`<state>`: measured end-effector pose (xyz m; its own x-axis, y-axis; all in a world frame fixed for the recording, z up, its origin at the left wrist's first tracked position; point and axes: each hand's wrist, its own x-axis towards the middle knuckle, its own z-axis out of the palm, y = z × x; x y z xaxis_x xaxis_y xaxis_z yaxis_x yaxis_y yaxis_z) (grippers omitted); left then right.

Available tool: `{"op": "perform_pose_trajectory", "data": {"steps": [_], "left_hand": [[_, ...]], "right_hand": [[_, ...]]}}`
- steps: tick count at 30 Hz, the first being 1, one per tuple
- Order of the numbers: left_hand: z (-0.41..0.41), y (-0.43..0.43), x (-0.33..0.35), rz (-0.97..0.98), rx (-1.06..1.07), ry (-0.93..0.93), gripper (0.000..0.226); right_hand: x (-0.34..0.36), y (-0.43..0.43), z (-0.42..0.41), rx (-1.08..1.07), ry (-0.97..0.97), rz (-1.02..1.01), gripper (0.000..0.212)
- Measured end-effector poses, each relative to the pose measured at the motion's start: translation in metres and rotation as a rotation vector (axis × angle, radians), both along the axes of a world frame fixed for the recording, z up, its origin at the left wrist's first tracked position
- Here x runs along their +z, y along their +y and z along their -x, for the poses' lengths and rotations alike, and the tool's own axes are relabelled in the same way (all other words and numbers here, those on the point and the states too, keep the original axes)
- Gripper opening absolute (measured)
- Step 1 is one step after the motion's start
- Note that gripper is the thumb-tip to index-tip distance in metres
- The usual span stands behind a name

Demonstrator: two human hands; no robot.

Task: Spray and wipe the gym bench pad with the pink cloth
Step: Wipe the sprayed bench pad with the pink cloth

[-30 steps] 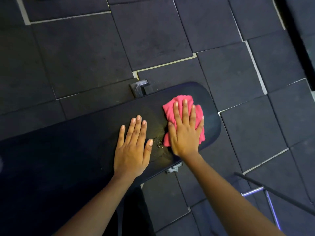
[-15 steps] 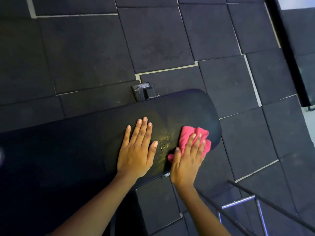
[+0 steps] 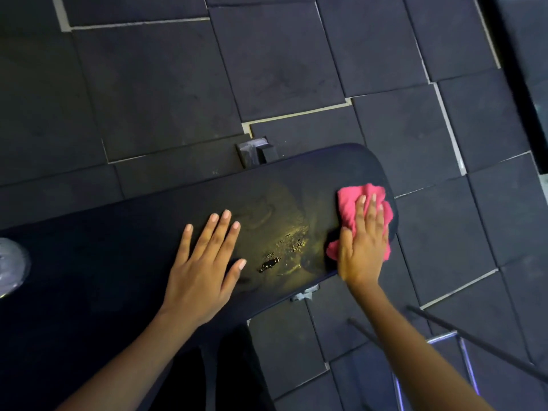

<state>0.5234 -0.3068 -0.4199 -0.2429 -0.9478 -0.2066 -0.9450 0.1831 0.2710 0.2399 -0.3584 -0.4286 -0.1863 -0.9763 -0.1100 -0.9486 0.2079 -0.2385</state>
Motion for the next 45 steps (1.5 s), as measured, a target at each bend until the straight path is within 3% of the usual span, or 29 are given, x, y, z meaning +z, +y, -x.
{"op": "perform_pose_trajectory", "data": {"steps": [5,9,11,14,16,21,24,29,31,34,37,42,45], "left_hand": [[-0.002,0.011,-0.004,0.027,0.030,-0.023,0.064],[-0.001,0.010,-0.005,0.039,0.038,-0.012,0.064],[0.000,0.011,-0.006,0.035,0.040,-0.008,0.064],[0.000,0.010,-0.006,0.024,0.047,-0.003,0.063],[-0.001,0.011,-0.005,0.018,0.050,0.001,0.063],[-0.003,0.011,-0.006,0.005,0.034,-0.003,0.063],[-0.003,0.012,-0.007,0.017,0.046,0.008,0.063],[-0.004,0.011,-0.007,0.024,0.075,0.059,0.060],[-0.006,0.011,-0.006,0.015,0.072,0.105,0.058],[-0.017,0.012,-0.002,0.012,0.092,0.181,0.055],[-0.039,0.017,-0.001,0.009,0.079,0.142,0.055],[-0.064,0.032,-0.006,0.061,0.034,0.078,0.053],[-0.065,0.037,-0.004,0.081,0.173,0.046,0.053]], "right_hand": [[0.006,0.062,-0.069,0.190,-0.044,-0.047,0.071],[0.005,0.023,-0.058,0.404,-0.054,-0.030,0.067],[0.002,-0.014,-0.044,0.315,-0.042,0.016,0.064],[-0.002,-0.050,-0.055,0.007,-0.090,0.057,0.067],[-0.002,-0.045,-0.078,-0.052,-0.104,0.053,0.068],[0.011,0.031,-0.105,0.450,-0.130,-0.072,0.066],[0.012,0.015,-0.081,0.621,-0.059,-0.051,0.065],[0.000,-0.033,-0.101,0.196,-0.029,0.036,0.064],[0.000,-0.021,-0.132,0.166,-0.084,0.028,0.066],[0.008,0.013,-0.148,0.488,-0.193,-0.044,0.064],[0.010,0.009,-0.127,0.712,-0.167,-0.037,0.063],[0.001,-0.034,-0.149,0.213,-0.222,0.041,0.063],[0.002,-0.022,-0.191,0.241,-0.190,0.045,0.065]]}}
